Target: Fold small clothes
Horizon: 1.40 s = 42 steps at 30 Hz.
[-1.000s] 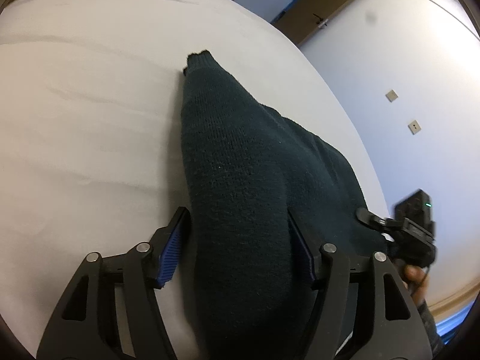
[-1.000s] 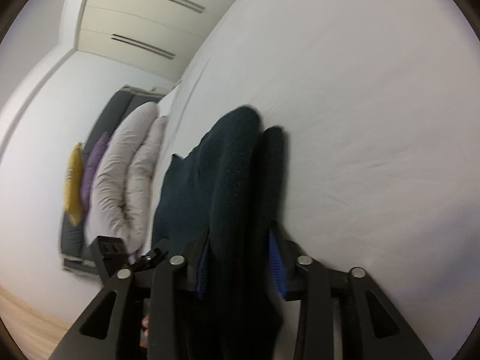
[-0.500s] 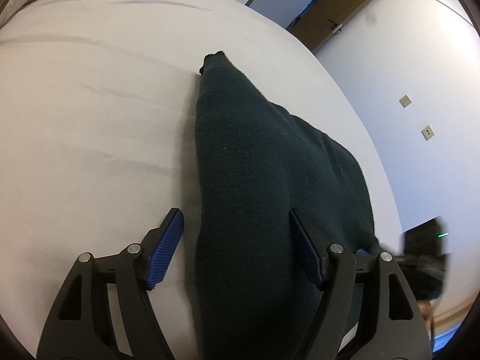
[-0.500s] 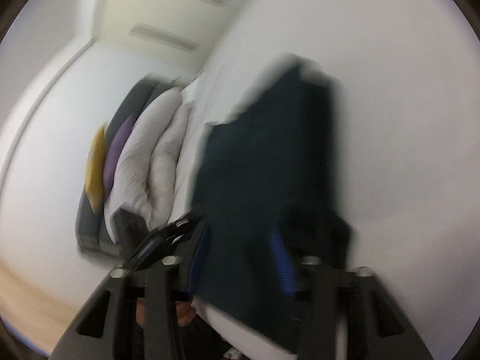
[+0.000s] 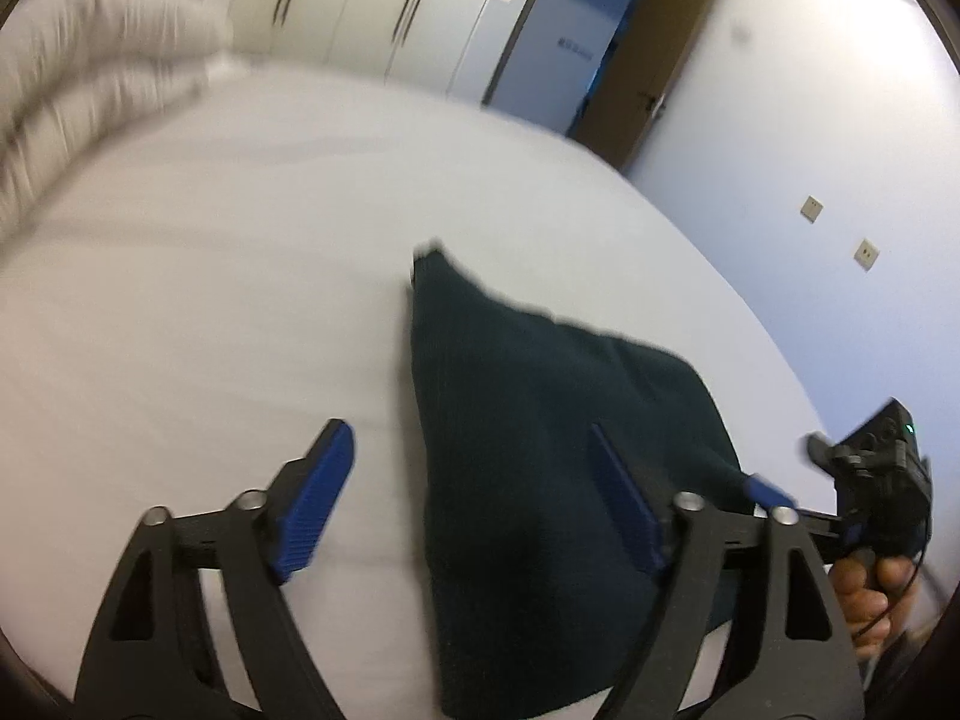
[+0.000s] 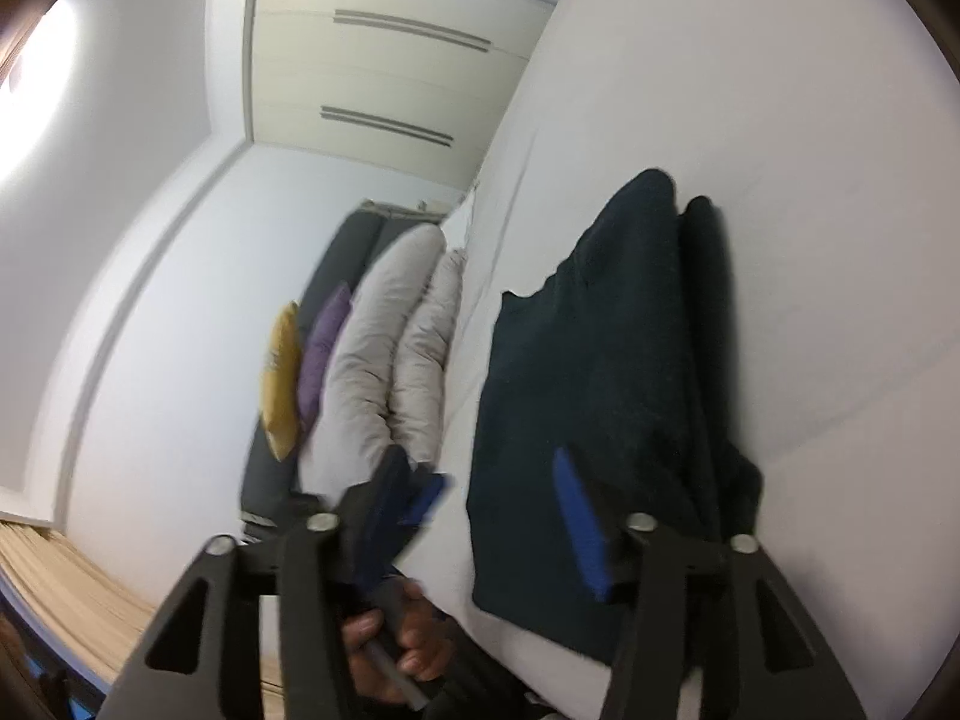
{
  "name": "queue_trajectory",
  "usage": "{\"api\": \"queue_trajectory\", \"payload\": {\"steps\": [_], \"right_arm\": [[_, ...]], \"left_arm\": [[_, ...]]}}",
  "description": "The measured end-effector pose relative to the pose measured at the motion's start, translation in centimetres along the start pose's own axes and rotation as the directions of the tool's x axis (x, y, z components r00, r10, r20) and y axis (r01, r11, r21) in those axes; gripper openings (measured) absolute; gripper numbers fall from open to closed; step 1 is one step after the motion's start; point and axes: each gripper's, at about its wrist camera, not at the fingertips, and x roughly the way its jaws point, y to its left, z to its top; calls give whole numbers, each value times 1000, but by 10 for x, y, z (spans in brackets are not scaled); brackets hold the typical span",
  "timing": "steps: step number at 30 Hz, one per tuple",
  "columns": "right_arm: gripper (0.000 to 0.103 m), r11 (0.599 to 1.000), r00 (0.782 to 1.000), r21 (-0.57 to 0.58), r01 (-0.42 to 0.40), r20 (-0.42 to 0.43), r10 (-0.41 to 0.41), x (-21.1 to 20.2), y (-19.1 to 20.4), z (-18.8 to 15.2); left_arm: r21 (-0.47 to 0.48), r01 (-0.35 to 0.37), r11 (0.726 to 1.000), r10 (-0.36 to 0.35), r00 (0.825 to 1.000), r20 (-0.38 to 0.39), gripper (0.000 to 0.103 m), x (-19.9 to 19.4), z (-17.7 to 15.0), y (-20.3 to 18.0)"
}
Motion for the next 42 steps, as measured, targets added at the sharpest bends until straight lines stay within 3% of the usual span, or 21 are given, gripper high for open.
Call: {"api": "queue_trajectory", "payload": {"steps": [2, 3, 4, 5, 8, 10, 12, 15, 17, 18, 19, 21, 22, 23, 24, 26, 29, 32, 35, 39, 42], "right_arm": [[57, 998, 999, 44, 40, -30, -39, 12, -19, -3], [51, 996, 998, 71, 50, -40, -47, 18, -28, -7], [36, 996, 998, 80, 46, -37, -43, 21, -33, -13], [31, 996, 999, 83, 36, -19, -34, 17, -40, -18], [33, 997, 1000, 75, 20, 4, -20, 1, -40, -27], [44, 997, 997, 19, 75, 34, -76, -15, -28, -34], [62, 985, 984, -61, 161, 88, -155, -35, -8, -39], [65, 923, 937, -227, 312, 233, -259, -67, 38, -50], [78, 852, 889, -325, 411, 350, -295, -89, 75, -59], [84, 811, 860, -367, 456, 417, -295, -97, 96, -64], [99, 784, 838, -389, 484, 464, -287, -105, 109, -68], [103, 706, 762, -428, 564, 599, -247, -123, 146, -82], [103, 653, 721, -453, 607, 659, -213, -129, 168, -91], [103, 622, 701, -468, 628, 687, -191, -138, 178, -95], [103, 573, 671, -484, 662, 722, -166, -139, 194, -102], [103, 508, 647, -509, 695, 750, -134, -139, 218, -111], [103, 463, 669, -561, 686, 736, -100, -146, 247, -123], [103, 460, 682, -581, 671, 727, -76, -156, 268, -133], [103, 445, 725, -631, 636, 685, -65, -157, 279, -146], [103, 460, 751, -634, 622, 649, -121, -141, 280, -150], [103, 478, 741, -589, 651, 629, -234, -124, 265, -143]], "left_arm": [[60, -50, 997, 46, 996, 74, 88, -18, 3, -14], [83, -71, 994, 63, 993, 101, 95, -25, 3, -19], [104, -94, 990, 80, 988, 130, 99, -32, 4, -25], [124, -121, 985, 100, 981, 164, 99, -41, 4, -30], [137, -194, 971, 157, 957, 245, 102, -63, 6, -42], [126, -230, 965, 183, 935, 304, 102, -80, 9, -48], [115, -290, 950, 227, 894, 386, 103, -99, 13, -56], [112, -386, 916, 279, 810, 516, 103, -134, 14, -73], [137, -436, 890, 275, 751, 601, 103, -156, 14, -87], [149, -455, 878, 270, 728, 630, 103, -166, 13, -93], [165, -466, 869, 260, 714, 650, 103, -176, 13, -99], [182, -474, 862, 265, 726, 635, 103, -186, 16, -105], [196, -474, 859, 275, 748, 604, 103, -188, 19, -107], [213, -459, 863, 274, 778, 565, 103, -191, 23, -109], [218, -446, 868, 270, 792, 548, 103, -194, 25, -110], [218, -448, 867, 273, 793, 544, 103, -204, 25, -114], [248, -438, 864, 254, 805, 537, 103, -218, 23, -120], [242, -428, 871, 259, 818, 513, 103, -224, 20, -122], [230, -417, 879, 282, 846, 453, 103, -222, 13, -124], [213, -405, 889, 312, 877, 365, 103, -207, 4, -120], [191, -390, 901, 337, 905, 260, 103, -184, -4, -111]]}}
